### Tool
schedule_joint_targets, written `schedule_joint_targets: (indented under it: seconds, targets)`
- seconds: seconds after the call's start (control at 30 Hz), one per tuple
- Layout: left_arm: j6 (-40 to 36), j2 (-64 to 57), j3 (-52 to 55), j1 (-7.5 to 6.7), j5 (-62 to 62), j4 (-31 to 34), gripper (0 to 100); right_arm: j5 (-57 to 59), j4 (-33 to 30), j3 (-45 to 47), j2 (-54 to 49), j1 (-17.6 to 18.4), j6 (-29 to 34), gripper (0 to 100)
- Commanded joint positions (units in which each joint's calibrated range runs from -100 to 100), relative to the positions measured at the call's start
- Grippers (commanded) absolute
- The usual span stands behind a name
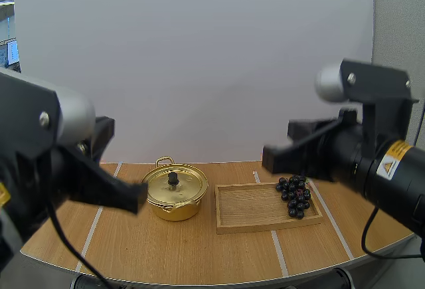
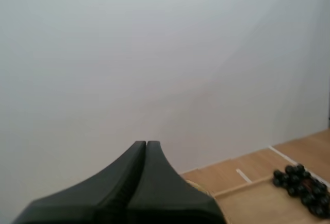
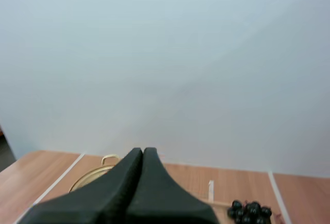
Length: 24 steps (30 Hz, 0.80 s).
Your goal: Open the pot, put the pineapple inside, and close it
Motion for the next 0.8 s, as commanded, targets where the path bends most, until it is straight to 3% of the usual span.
schedule_joint_targets:
  seconds: [0.0, 0.23, 0.43, 0.57, 0.77]
  targets:
    - [-12.02, -0.04, 11.55, -0.06, -32.53, 5.63, 0, -26.06, -1.52, 1.63, -0.38, -3.69, -0.16, 0]
    - [-12.05, -0.04, 22.76, -0.06, -44.49, 5.63, 0, -46.63, -1.52, 16.22, -0.38, -6.16, -0.16, 0]
    - [-11.91, -0.04, 30.83, 0.76, -47.83, 9.34, 0, -53.72, -1.52, 30.7, -0.38, -6.31, -0.16, 0]
    - [-11.91, -0.04, 37.55, 2.05, -57.88, 8.49, 0, -59.77, -1.52, 37.55, -0.38, -6.31, -0.16, 0]
    - [-11.91, -0.04, 47.95, 3.02, -69.58, 8.59, 0, -60.1, -1.52, 44.58, -0.38, -6.31, -0.16, 0]
